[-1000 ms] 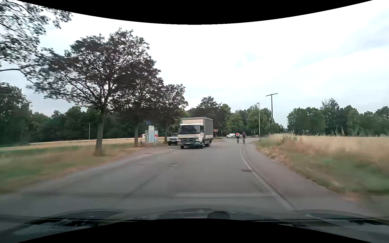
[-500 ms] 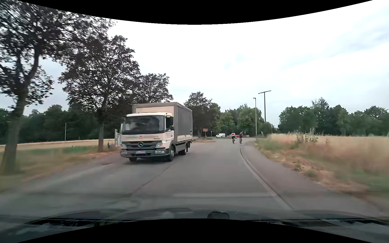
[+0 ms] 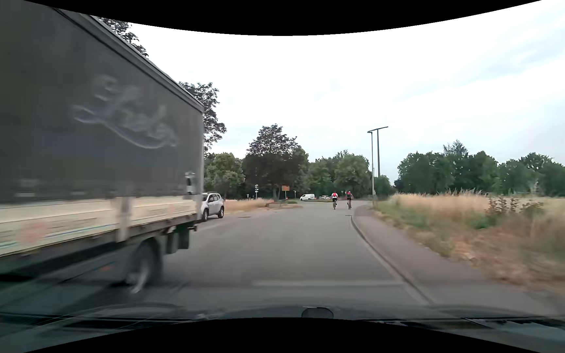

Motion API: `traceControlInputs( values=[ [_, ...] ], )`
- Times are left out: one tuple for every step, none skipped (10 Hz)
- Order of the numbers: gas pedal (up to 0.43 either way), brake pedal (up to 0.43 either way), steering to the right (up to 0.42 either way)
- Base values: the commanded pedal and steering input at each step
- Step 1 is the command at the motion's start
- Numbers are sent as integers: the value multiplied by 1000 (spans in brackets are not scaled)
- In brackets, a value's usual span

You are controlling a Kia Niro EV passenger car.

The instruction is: Follow the waypoints while adhering to traffic rules and regulations

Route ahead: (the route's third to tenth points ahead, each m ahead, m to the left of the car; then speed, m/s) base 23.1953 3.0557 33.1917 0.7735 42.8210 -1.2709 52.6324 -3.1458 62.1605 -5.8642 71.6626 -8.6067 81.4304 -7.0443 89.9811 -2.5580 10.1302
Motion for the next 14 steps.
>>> traceControlInputs(
  values=[
    [0, 0, 32],
    [0, 0, 32],
    [0, 0, 32],
    [0, 0, 33],
    [0, 0, 35],
    [0, 0, 35],
    [0, 0, 36],
    [0, 0, 38],
    [0, 0, 38],
    [0, 0, 39],
    [0, 0, 39],
    [0, 0, 39],
    [0, 0, 39],
    [0, 0, 39]
  ],
)
